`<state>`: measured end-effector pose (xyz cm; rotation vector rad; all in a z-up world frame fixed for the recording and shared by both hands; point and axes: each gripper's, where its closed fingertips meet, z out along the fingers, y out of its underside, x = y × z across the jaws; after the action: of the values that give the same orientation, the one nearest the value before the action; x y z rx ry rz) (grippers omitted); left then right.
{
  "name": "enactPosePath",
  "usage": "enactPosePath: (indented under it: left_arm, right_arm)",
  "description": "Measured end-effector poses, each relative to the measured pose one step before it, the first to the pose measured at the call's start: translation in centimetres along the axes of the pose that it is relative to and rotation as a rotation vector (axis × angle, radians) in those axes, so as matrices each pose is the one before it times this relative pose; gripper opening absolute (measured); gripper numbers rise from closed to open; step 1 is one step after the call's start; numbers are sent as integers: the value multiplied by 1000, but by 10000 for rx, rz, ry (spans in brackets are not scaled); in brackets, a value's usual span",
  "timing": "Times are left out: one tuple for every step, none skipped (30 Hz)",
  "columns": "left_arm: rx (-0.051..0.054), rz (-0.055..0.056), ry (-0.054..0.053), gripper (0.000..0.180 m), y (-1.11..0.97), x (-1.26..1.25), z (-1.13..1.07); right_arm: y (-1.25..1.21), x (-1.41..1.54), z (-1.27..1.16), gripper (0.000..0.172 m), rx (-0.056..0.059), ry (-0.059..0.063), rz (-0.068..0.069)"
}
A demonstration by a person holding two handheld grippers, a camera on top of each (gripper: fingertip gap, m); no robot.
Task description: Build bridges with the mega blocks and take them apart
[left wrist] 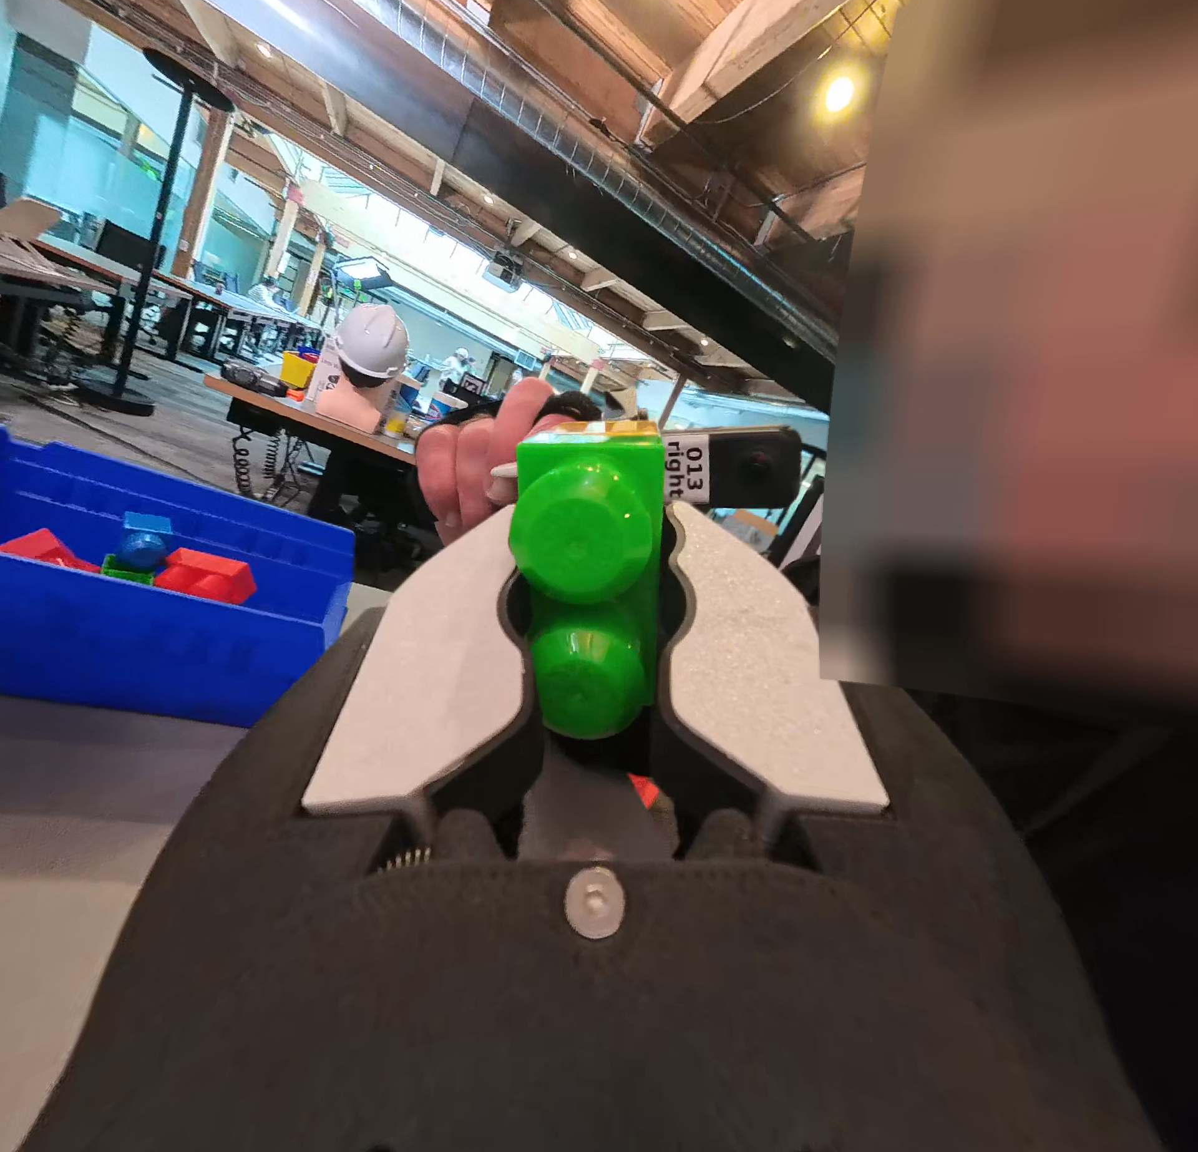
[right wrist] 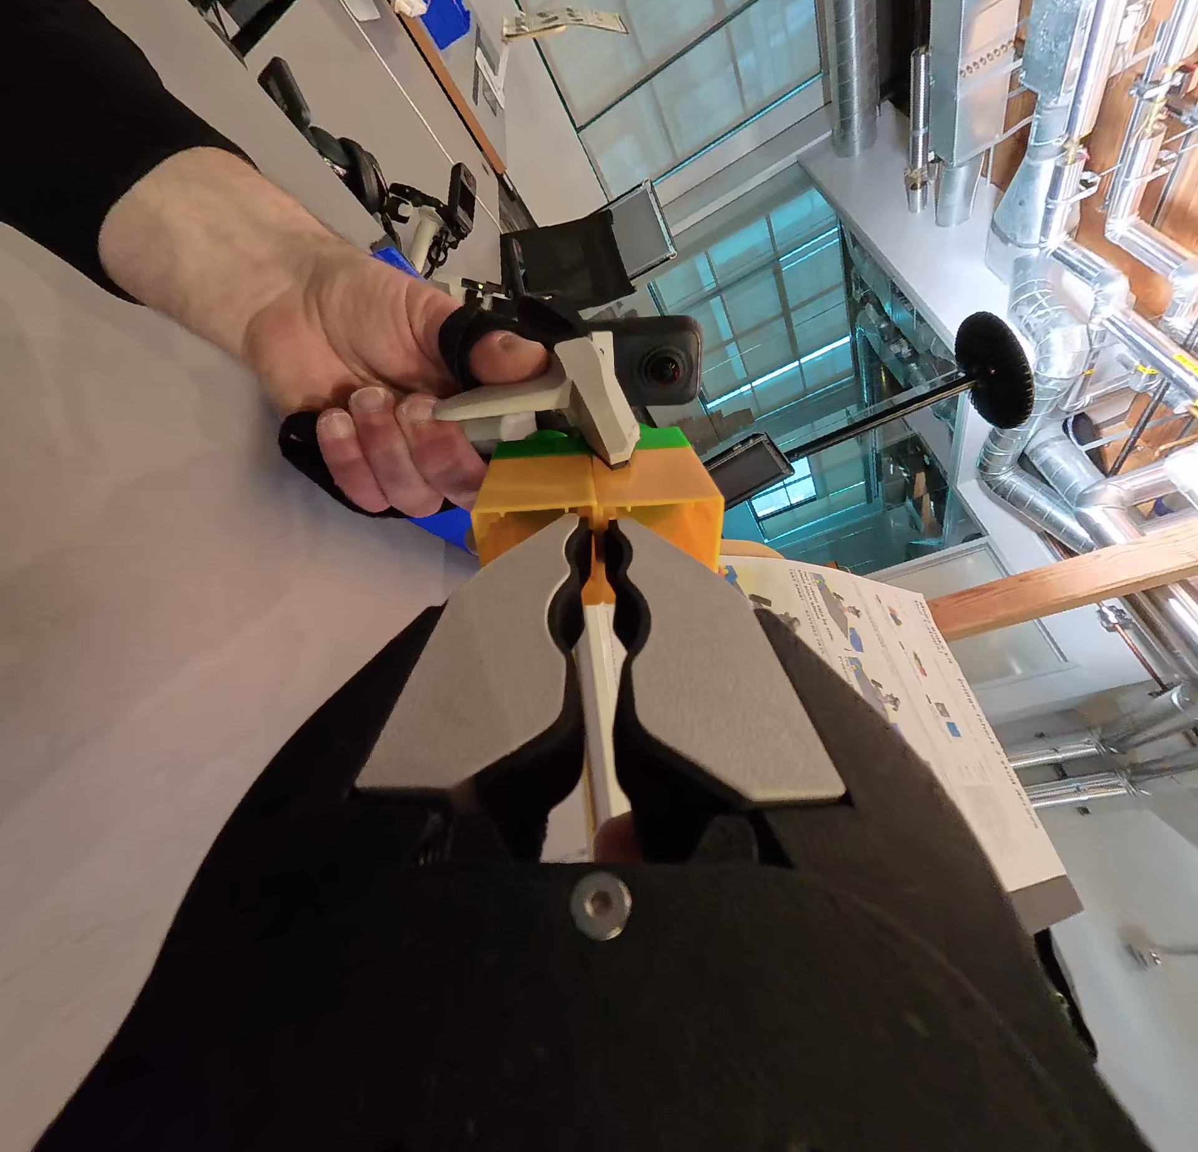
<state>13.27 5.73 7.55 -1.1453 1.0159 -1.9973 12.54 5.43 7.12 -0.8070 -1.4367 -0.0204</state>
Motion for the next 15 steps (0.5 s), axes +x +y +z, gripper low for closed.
enactPosePath:
  left_arm:
    - [-99, 143, 9, 37, 56, 255, 154]
    - [-66, 228, 54, 36, 18, 386, 196]
    - [-82, 219, -23, 36, 20, 305, 184]
    - [-142, 123, -69, 36, 54, 229, 181]
    - [-142, 123, -14, 36, 62, 272, 194]
    - [-100, 172, 10, 36, 1, 295, 124]
    - [257, 188, -55, 36, -598, 182, -342]
    - [707, -85, -209, 37, -1562, -264, -1372]
    - [628, -4, -316, 37, -1845, -450, -1889]
    - [-80, 522, -457, 37, -1000, -361, -1517]
    - [-208, 555, -487, 37, -547, -241, -942]
    - [41, 158, -81, 37, -637, 285, -397]
    - [-77, 166, 11, 37, -354, 416, 65]
    - [-249, 297, -83, 37, -35, 273, 320]
    - [-146, 268, -43, 37, -86, 282, 339]
  right_arm:
    - [-187, 33, -171, 4, 18, 12, -109]
    - [-328, 45, -214, 4, 74, 17, -110]
    - [-294, 39, -205, 4, 25, -16, -91]
    - [-195, 32, -217, 4, -38, -38, -118]
    - [-201, 7, -225, 4, -23, -21, -152]
    - [-189, 46, -236, 4, -30, -3, -136]
    - [-246, 331, -426, 4, 38, 114, -20]
    - [-316, 1201, -1041, 3, 174, 428, 172]
    - [-209, 1712, -1655, 3, 128, 453, 141]
    - [48, 1844, -1848, 3, -95, 464, -53]
    - [84, 1648, -1683, 3, -66, 465, -60]
    - [136, 1151, -1256, 4, -35, 256, 60]
    - [509, 647, -737, 4, -254, 49, 26]
    - [947, 493, -382, 3, -505, 141, -185]
    - [1145, 363, -163, 4, -521, 126, -190]
